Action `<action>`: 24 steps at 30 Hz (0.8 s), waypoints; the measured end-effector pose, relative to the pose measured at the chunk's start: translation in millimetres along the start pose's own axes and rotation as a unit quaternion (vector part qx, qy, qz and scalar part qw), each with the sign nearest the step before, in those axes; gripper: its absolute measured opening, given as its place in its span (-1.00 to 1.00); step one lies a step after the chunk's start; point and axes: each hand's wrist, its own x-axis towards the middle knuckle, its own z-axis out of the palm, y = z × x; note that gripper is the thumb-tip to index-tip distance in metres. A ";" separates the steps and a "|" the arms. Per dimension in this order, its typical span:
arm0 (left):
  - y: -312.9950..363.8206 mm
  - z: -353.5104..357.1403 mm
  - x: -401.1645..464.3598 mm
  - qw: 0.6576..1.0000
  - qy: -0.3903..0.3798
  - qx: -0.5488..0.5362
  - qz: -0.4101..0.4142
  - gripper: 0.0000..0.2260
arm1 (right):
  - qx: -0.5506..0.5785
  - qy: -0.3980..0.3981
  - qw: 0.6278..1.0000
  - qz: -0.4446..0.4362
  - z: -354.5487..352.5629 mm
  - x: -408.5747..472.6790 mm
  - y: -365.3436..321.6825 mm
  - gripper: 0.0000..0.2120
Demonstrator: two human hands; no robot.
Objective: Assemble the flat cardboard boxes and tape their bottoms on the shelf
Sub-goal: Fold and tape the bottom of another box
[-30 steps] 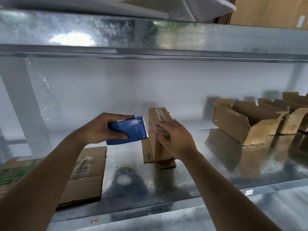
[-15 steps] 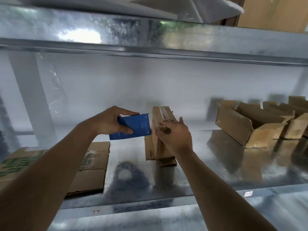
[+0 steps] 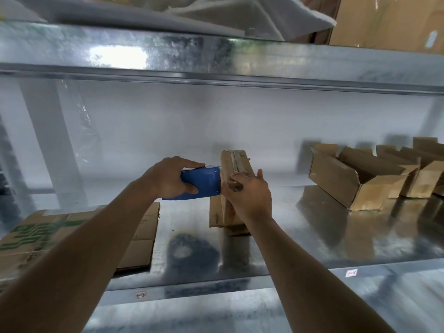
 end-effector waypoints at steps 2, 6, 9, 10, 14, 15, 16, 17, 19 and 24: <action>9.1 1.4 -0.2 0.999 0.010 0.038 -0.009 -0.35 | -0.007 0.006 1.000 0.011 0.2 1.9 -4.0 -0.74; 18.8 2.0 -3.8 0.998 0.008 0.060 -0.019 -0.36 | -0.016 0.001 1.000 0.027 7.4 5.3 -7.2 -0.76; 11.0 -0.4 -12.0 0.999 -0.004 0.019 -0.035 -0.34 | -0.018 -0.002 0.999 0.039 6.6 4.9 -7.9 -0.75; 6.6 -1.2 -14.6 0.999 -0.005 0.006 -0.034 -0.34 | -0.023 -0.003 0.999 0.042 4.2 3.8 -8.4 -0.74; -10.2 -7.4 -22.5 0.999 -0.013 -0.031 -0.014 -0.35 | -0.019 -0.009 1.000 0.020 1.9 6.6 -3.6 -0.72; -15.4 -7.9 -25.0 0.999 -0.012 -0.030 -0.014 -0.35 | -0.012 -0.010 1.000 0.013 1.9 7.2 -1.8 -0.72; -21.7 -7.4 -27.0 1.000 -0.012 -0.021 -0.017 -0.34 | -0.007 -0.014 1.000 0.009 1.7 6.8 -0.4 -0.72; -28.5 -6.3 -28.6 1.000 -0.011 -0.008 -0.019 -0.35 | -0.006 -0.013 1.000 0.004 2.0 6.4 1.9 -0.72; -38.0 -2.7 -32.9 1.000 0.004 -0.009 -0.023 -0.40 | -0.004 -0.003 1.000 -0.008 2.8 5.0 3.4 -0.72; -26.3 -5.6 -28.4 0.999 0.047 -0.007 -0.021 -0.35 | -0.016 0.029 0.999 -0.030 14.4 6.9 8.0 -0.60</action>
